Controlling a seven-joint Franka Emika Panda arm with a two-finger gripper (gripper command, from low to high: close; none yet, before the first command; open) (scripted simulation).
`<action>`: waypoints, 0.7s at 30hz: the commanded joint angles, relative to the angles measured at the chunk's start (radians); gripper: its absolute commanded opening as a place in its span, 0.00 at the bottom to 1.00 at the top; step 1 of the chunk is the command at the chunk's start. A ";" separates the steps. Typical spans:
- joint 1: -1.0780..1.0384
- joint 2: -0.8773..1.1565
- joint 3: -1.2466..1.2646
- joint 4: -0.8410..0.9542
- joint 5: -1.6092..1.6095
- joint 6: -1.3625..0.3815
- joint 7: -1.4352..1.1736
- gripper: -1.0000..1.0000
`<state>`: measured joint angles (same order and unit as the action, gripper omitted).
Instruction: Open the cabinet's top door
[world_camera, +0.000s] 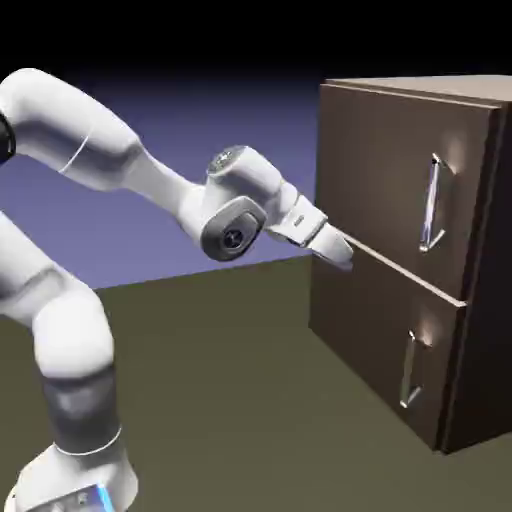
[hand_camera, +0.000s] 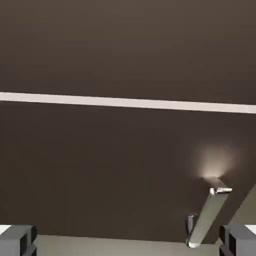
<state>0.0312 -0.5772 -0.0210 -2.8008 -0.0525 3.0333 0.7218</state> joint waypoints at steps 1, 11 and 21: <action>0.016 -0.006 -0.017 0.008 -0.044 -0.003 -0.016 1.00; 0.175 -0.065 -0.192 0.084 -0.478 -0.033 -0.176 1.00; 0.334 -0.125 -0.366 0.160 -0.913 -0.064 -0.335 1.00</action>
<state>0.3656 -0.7022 -0.3869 -2.6411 -0.9657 2.9697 0.3867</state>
